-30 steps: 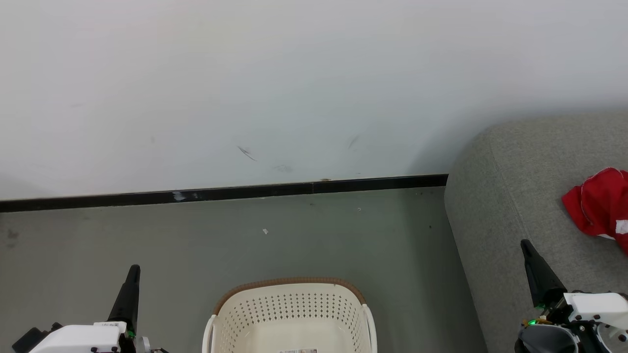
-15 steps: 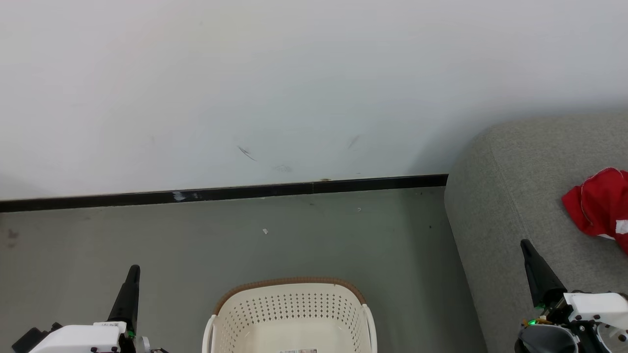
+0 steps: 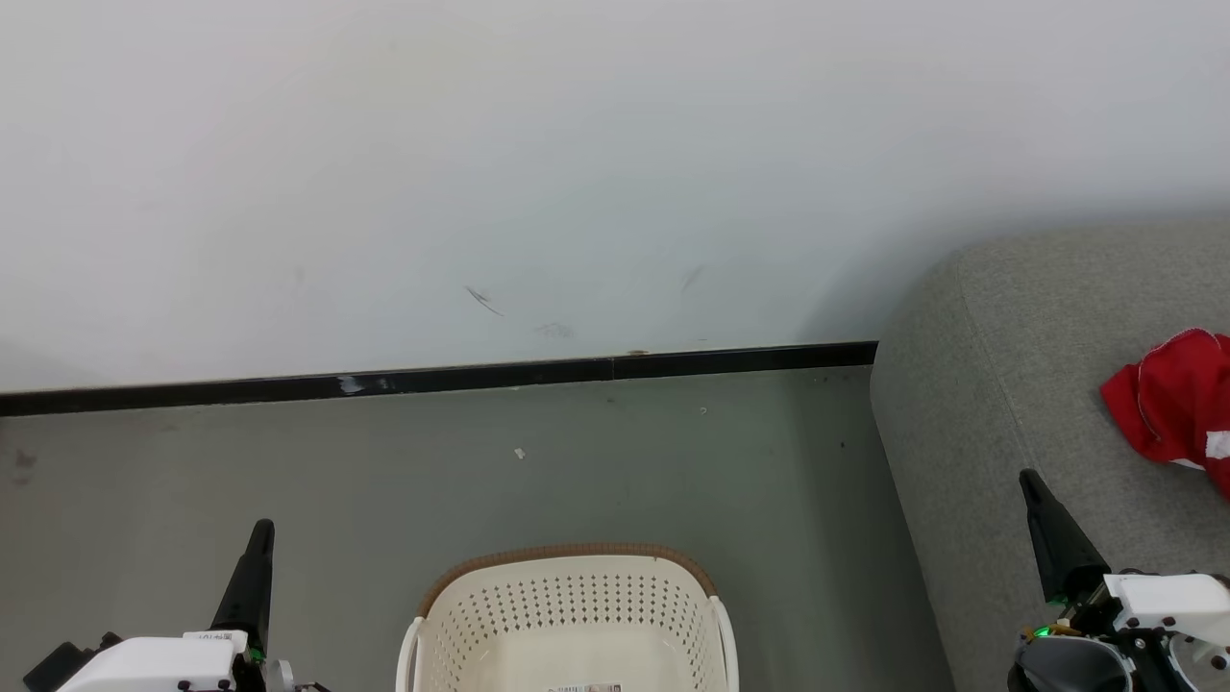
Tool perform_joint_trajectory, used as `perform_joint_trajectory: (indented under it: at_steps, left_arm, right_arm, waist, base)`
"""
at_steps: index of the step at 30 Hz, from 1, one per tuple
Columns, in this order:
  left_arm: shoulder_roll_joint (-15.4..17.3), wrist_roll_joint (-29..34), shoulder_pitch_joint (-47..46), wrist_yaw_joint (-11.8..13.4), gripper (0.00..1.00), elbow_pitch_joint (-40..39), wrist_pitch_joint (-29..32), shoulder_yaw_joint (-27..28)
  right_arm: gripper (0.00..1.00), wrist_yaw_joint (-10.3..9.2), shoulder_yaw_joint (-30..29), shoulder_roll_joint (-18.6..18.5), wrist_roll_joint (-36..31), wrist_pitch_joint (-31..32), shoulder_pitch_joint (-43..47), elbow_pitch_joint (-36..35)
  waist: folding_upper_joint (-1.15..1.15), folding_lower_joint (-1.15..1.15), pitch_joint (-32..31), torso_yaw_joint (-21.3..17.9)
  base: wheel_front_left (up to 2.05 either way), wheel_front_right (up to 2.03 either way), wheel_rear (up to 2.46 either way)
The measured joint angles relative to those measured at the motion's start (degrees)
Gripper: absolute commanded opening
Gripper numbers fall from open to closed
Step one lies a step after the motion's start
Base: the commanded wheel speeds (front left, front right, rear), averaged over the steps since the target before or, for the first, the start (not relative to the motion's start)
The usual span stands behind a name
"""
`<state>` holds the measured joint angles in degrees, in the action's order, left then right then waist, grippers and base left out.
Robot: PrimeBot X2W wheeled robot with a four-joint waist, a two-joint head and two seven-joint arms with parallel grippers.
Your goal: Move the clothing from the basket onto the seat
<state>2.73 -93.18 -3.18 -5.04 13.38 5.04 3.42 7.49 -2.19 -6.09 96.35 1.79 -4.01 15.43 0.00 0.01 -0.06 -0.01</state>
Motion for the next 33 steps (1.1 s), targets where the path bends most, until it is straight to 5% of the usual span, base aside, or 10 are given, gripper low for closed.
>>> perform_joint_trajectory:
  at_steps: [33]
  left_arm:
    - [0.0, 0.0, 0.0, 0.0, 0.0, 0.0, 0.0, 0.1]
  right_arm:
    - [0.0, 0.0, 0.1, 0.0, 0.4, 0.0, 0.0, 0.0]
  waist:
    - [0.0, 0.0, 0.0, 0.0]
  base:
    - [0.0, 0.0, 0.0]
